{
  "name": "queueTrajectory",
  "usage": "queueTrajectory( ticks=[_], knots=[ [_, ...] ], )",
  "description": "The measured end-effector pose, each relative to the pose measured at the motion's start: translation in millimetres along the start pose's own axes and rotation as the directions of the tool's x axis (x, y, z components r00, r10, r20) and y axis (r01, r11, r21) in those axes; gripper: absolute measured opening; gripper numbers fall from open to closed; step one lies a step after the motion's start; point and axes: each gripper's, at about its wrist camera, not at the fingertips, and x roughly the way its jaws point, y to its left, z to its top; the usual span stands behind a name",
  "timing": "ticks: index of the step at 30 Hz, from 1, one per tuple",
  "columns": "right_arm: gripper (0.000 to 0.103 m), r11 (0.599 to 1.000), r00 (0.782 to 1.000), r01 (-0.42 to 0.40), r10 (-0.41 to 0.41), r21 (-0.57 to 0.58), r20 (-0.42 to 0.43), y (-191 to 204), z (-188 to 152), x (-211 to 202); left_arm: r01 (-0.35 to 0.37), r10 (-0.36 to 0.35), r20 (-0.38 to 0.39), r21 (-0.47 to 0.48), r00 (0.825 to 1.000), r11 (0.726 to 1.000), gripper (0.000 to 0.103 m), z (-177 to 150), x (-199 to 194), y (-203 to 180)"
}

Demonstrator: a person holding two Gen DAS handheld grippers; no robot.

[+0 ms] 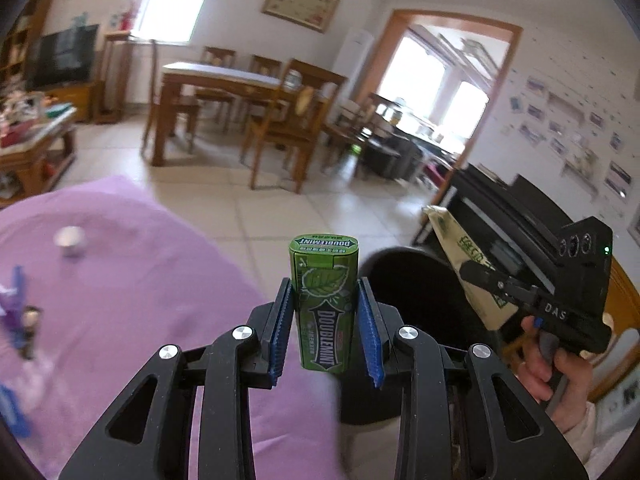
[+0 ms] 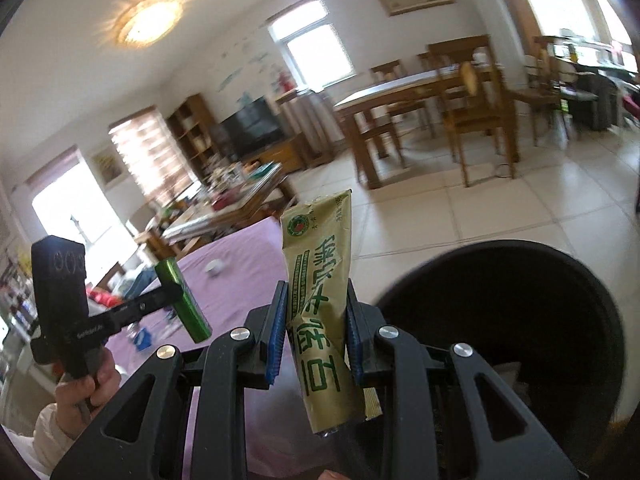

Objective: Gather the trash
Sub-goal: 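Carry the tube and tin over the black bin and open both tools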

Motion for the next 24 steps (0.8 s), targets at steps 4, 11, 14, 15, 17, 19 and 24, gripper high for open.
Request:
queueTrajectory(
  ticks=[4, 11, 14, 15, 17, 19, 24],
  knots=[
    [0.026, 0.997, 0.998, 0.049, -0.052, 0.059, 0.04, -33, -3, -21, 0.084, -0.083, -0.045, 0.021, 0.995, 0.996, 0.032, -1, 40, -35],
    [0.026, 0.988, 0.992, 0.113, -0.118, 0.107, 0.045, -68, -14, -36, 0.165, -0.153, -0.148, 0.075, 0.977, 0.983, 0.032, -27, 105, -90],
    [0.026, 0.985, 0.991, 0.127, -0.132, 0.119, 0.037, -78, -18, -32, 0.169, -0.149, -0.186, 0.095, 0.971, 0.981, 0.032, -41, 126, -103],
    [0.026, 0.984, 0.99, 0.131, -0.136, 0.12, 0.035, -81, -20, -32, 0.169, -0.148, -0.193, 0.097, 0.97, 0.981, 0.032, -43, 130, -106],
    [0.026, 0.983, 0.989, 0.14, -0.145, 0.118, 0.031, -86, -22, -31, 0.167, -0.142, -0.213, 0.104, 0.967, 0.98, 0.032, -49, 141, -112],
    [0.026, 0.982, 0.987, 0.154, -0.158, 0.111, 0.031, -87, -24, -32, 0.163, -0.135, -0.223, 0.111, 0.965, 0.98, 0.032, -51, 149, -118],
    [0.026, 0.976, 0.979, 0.196, -0.2, 0.092, 0.029, -89, -29, -32, 0.16, -0.129, -0.243, 0.116, 0.962, 0.98, 0.032, -56, 160, -123]
  ],
)
